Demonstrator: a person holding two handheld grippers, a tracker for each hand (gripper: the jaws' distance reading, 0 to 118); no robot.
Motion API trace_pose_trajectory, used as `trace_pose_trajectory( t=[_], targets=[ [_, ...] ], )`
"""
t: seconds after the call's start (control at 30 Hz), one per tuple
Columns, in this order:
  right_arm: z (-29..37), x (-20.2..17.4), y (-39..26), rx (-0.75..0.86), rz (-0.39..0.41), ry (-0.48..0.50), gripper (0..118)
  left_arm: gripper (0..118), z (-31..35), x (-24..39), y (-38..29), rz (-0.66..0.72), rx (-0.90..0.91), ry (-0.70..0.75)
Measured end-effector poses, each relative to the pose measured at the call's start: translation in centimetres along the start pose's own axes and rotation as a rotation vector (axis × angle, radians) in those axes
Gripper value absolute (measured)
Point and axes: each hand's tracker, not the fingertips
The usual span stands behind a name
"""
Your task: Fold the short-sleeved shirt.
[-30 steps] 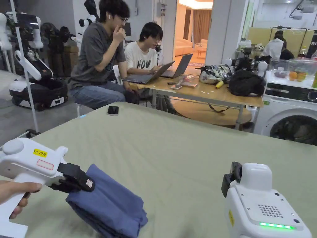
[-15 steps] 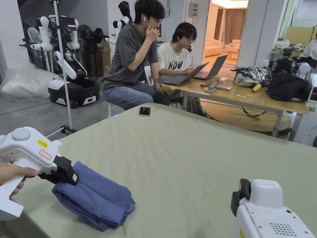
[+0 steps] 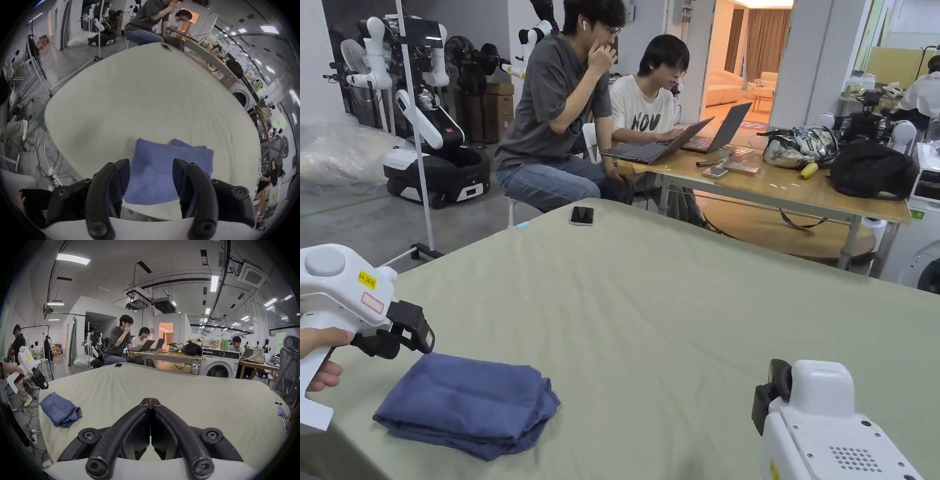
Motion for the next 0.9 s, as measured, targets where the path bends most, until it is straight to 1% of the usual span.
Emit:
trace_pose_trajectory(
  t=[0.03, 0.17, 0.3, 0.33, 0.37, 0.43, 0.47, 0.57, 0.6, 0.63, 0.67, 0.7, 0.73, 0.8, 0.87, 0.9],
  targets=[
    [0.0, 0.2, 0.0, 0.0, 0.0, -0.002, 0, 54, -0.2, 0.7, -0.4, -0.01, 0.012, -0.023],
    [0.3, 1.3, -0.3, -0.006, -0.012, -0.022, 0, 54, -1.6, 4.4, -2.7, -0.123, 0.077, -0.092],
    [0.9, 3.0, -0.5, -0.014, -0.016, -0.055, 0, 54, -3.1, 8.9, -5.9, -0.19, 0.185, -0.147],
    [1.1, 3.5, -0.6, -0.015, -0.016, -0.063, 0, 54, -3.3, 10.2, -6.7, -0.217, 0.227, -0.137],
    [1.3, 3.9, -0.6, -0.017, -0.017, -0.072, 0, 54, -3.5, 11.8, -7.6, -0.252, 0.268, -0.095],
    [1.8, 5.0, -0.7, -0.016, -0.014, -0.097, 0, 54, -3.4, 14.6, -9.6, -0.381, 0.422, 0.008],
    [2.1, 5.5, -0.7, -0.016, -0.014, -0.11, 0, 54, -3.4, 16.0, -10.5, -0.424, 0.482, 0.027],
    [2.9, 7.2, -0.8, -0.013, -0.015, -0.143, 0, 54, -3.2, 20.2, -12.9, -0.456, 0.593, -0.007],
    [3.2, 7.7, -0.8, -0.013, -0.018, -0.155, 0, 52, -3.2, 21.5, -13.5, -0.456, 0.611, -0.026],
    [3.5, 8.3, -0.8, -0.011, -0.024, -0.166, 0, 46, -3.5, 22.3, -13.6, -0.449, 0.631, -0.046],
    [3.8, 8.8, -0.8, -0.009, -0.027, -0.179, 0, 36, -4.0, 22.9, -13.5, -0.437, 0.653, -0.081],
    [4.1, 9.3, -0.9, -0.009, -0.031, -0.192, 0, 15, -4.2, 24.0, -13.8, -0.443, 0.646, -0.084],
    [4.5, 9.8, -0.9, -0.007, -0.035, -0.201, 0, 6, -4.3, 24.9, -14.0, -0.455, 0.656, -0.097],
    [5.1, 10.6, -1.0, -0.004, -0.044, -0.227, 0, 4, -4.2, 27.4, -15.1, -0.454, 0.708, -0.072],
    [5.7, 11.5, -1.2, 0.0, -0.054, -0.25, 0, 0, -4.0, 29.0, -15.7, -0.445, 0.761, -0.099],
    [6.0, 12.0, -1.2, 0.003, -0.062, -0.257, 0, 0, -3.9, 29.7, -16.0, -0.431, 0.778, -0.119]
  ],
)
